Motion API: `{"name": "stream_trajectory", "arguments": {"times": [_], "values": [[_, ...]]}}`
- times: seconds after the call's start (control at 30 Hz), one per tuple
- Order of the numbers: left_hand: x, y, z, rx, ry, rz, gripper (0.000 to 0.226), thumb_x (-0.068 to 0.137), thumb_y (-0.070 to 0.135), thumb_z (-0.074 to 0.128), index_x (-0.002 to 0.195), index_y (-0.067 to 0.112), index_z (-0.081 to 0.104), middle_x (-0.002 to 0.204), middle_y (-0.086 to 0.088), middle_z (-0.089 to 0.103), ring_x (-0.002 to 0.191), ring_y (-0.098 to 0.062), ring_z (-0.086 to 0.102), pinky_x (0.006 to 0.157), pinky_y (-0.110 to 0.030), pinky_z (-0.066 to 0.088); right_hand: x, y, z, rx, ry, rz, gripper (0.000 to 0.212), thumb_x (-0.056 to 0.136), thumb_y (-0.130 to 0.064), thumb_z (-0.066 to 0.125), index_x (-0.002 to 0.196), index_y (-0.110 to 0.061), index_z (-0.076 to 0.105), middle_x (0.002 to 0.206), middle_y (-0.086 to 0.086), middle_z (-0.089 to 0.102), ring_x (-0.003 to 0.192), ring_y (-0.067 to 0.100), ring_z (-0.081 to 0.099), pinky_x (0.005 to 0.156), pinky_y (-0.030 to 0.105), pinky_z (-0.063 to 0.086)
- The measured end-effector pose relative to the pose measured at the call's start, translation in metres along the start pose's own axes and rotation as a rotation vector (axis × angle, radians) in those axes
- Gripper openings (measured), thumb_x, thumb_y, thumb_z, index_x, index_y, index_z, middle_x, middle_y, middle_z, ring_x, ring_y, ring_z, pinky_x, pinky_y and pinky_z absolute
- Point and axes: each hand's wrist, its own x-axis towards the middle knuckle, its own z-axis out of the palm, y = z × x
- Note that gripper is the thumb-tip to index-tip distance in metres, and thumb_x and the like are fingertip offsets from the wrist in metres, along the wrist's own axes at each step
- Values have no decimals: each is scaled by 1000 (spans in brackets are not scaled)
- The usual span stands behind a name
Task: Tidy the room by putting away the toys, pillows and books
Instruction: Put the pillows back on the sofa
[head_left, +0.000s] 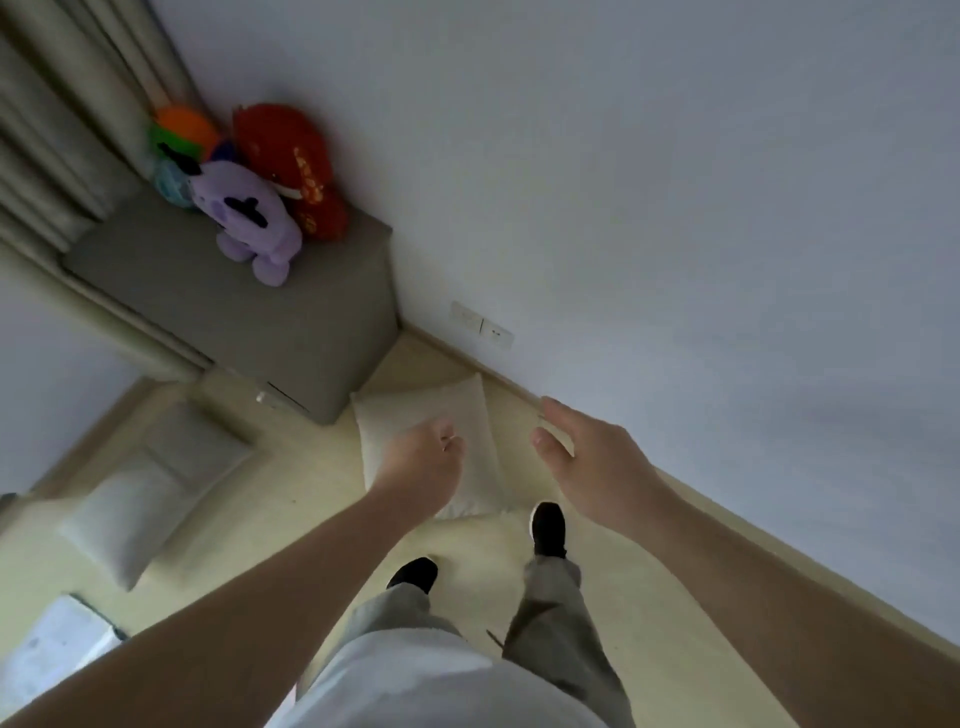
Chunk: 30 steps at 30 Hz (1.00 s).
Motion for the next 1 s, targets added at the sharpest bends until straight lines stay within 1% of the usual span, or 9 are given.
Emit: {"name": "stream_trajectory", "arguments": {"times": [0.07, 0.17, 0.27, 0.33, 0.43, 0.53, 0.6, 0.73, 1.0], "values": [[27, 5, 17, -28, 40, -95, 22, 97, 18, 49, 81, 5, 54, 71, -8, 51, 70, -24, 50, 63, -33, 35, 52, 26, -6, 16, -57, -24, 57, 106, -41, 45, 155, -14, 38, 155, 4, 48, 143, 20, 45, 118, 36, 35], [62, -3, 49, -96, 138, -235, 25, 98, 16, 46, 76, 23, 53, 74, 5, 52, 74, -23, 48, 65, -31, 38, 131, 63, 2, 64, -150, -6, 50, 107, -36, 47, 141, -1, 52, 142, 16, 59, 132, 31, 54, 112, 46, 41], [92, -22, 81, -157, 215, -380, 35, 101, 18, 46, 131, 17, 65, 127, -2, 67, 111, -26, 63, 97, -37, 52, 199, 93, 29, 108, -215, 62, 43, 105, -31, 50, 119, 7, 63, 122, 25, 66, 116, 38, 62, 100, 50, 48], [110, -40, 100, -173, 257, -452, 41, 101, 13, 46, 140, 13, 60, 140, -4, 62, 122, -23, 59, 107, -35, 46, 237, 110, 56, 125, -277, 97, 43, 104, -34, 51, 115, 5, 67, 115, 23, 69, 108, 36, 65, 95, 48, 52], [139, -74, 140, -163, 233, -555, 45, 99, 10, 44, 142, 16, 58, 143, -2, 61, 129, -21, 56, 103, -24, 40, 284, 144, 100, 85, -370, 179, 42, 105, -39, 47, 109, -4, 70, 102, 13, 71, 97, 31, 66, 86, 38, 52], [182, -121, 173, -160, 231, -618, 46, 99, 12, 43, 143, 17, 57, 143, -2, 61, 129, -22, 56, 93, -18, 36, 330, 176, 154, 48, -409, 237, 42, 104, -41, 46, 92, -6, 68, 84, 9, 63, 84, 27, 61, 62, 30, 39], [214, -157, 191, -149, 236, -644, 47, 99, 11, 43, 143, 17, 58, 144, -2, 60, 130, -23, 55, 94, -19, 36, 358, 199, 196, 30, -444, 297, 48, 103, -46, 46, 98, -4, 69, 87, 8, 65, 85, 26, 60, 57, 29, 34], [266, -238, 230, -136, 261, -666, 46, 99, 10, 43, 141, 18, 60, 144, 1, 60, 132, -21, 54, 103, -21, 37, 404, 253, 282, 94, -411, 461, 57, 97, -54, 54, 125, -6, 67, 121, 11, 69, 108, 31, 65, 77, 27, 40], [329, -402, 265, -121, 413, -794, 48, 96, 24, 58, 143, 17, 55, 142, -10, 59, 130, -30, 55, 108, -37, 44, 478, 325, 400, 333, -185, 740, 89, 91, -69, 52, 150, -3, 42, 151, 15, 49, 136, 35, 49, 112, 40, 40]]}}
